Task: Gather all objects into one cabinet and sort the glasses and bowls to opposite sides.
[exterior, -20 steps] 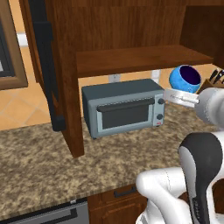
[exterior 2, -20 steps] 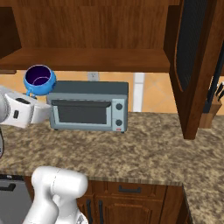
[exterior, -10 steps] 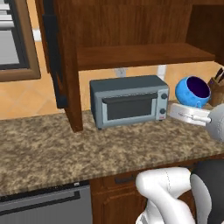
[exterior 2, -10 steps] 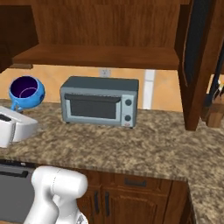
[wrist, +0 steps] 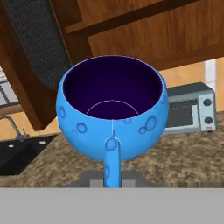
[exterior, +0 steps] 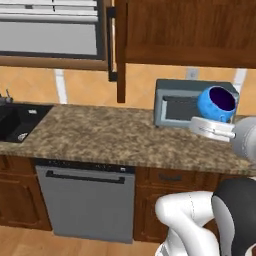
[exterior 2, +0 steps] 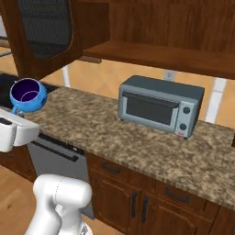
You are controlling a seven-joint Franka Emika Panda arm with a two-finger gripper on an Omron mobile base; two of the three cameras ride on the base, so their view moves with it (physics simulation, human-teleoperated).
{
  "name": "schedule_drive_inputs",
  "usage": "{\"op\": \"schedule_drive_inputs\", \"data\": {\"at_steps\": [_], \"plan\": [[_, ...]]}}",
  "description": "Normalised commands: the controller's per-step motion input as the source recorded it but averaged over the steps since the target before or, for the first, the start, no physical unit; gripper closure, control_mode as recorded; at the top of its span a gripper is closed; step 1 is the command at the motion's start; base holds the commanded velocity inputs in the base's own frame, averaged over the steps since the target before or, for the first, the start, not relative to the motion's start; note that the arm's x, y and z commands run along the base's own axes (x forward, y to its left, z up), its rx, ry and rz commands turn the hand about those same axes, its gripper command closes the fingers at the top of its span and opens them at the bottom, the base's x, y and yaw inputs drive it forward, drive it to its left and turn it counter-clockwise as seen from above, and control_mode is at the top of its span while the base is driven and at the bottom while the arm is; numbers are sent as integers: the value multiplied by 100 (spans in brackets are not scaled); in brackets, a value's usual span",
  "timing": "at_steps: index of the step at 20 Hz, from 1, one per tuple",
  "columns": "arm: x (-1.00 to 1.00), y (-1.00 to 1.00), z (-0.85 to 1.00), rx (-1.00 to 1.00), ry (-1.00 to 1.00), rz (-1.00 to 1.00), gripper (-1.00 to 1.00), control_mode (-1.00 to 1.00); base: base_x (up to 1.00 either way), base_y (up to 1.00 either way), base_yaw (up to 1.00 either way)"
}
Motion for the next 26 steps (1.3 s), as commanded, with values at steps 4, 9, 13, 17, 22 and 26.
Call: {"op": "schedule_drive_inputs", "data": {"at_steps": [4, 9, 13, 17, 22, 26], "plan": [[0, 0, 0, 0, 0, 0, 100, 100, -100, 15, 52], [0, 0, 0, 0, 0, 0, 100, 100, -97, 12, 47], [0, 0, 0, 0, 0, 0, 100, 100, -56, 0, 42], [0, 0, 0, 0, 0, 0, 100, 100, 2, 1, 44], [0, 0, 0, 0, 0, 0, 100, 100, 33, 0, 43], [0, 0, 0, 0, 0, 0, 100, 100, 36, 4, 47]]}}
